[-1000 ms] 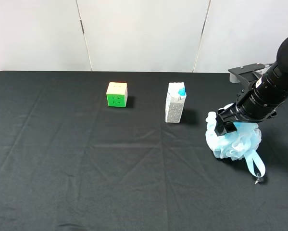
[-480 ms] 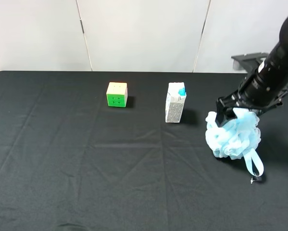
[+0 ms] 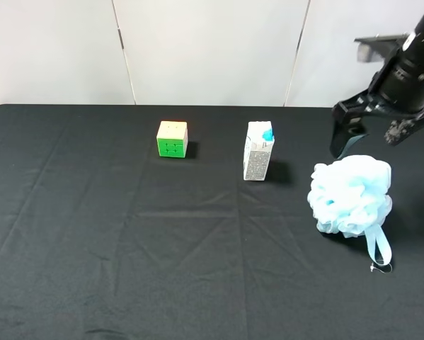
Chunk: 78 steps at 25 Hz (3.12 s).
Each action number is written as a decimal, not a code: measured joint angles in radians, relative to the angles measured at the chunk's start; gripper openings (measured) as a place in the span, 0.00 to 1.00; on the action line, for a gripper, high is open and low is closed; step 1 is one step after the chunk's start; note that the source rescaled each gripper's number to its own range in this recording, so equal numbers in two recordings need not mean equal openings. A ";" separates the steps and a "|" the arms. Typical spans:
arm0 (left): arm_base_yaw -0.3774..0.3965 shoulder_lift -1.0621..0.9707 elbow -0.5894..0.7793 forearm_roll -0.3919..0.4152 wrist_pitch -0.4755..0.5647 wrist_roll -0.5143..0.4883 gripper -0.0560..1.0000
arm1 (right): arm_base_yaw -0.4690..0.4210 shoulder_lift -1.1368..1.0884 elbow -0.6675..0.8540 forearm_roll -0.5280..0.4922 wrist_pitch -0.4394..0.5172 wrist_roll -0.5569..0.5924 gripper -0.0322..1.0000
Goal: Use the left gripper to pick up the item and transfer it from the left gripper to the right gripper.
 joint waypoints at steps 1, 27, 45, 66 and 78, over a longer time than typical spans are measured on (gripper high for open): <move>0.000 0.000 0.000 0.000 0.000 0.000 1.00 | 0.000 -0.024 -0.001 0.000 0.012 0.003 0.99; 0.000 0.000 0.000 0.000 0.000 0.000 1.00 | 0.000 -0.923 0.440 0.015 0.046 0.032 1.00; 0.000 0.000 0.000 0.000 0.000 0.000 1.00 | 0.000 -1.528 0.698 0.014 -0.090 -0.015 1.00; 0.000 0.000 0.000 0.000 0.000 0.000 1.00 | -0.159 -1.529 0.698 -0.005 -0.103 -0.001 1.00; 0.000 0.000 0.000 0.000 0.000 0.000 1.00 | -0.280 -1.529 0.698 -0.005 -0.104 -0.001 1.00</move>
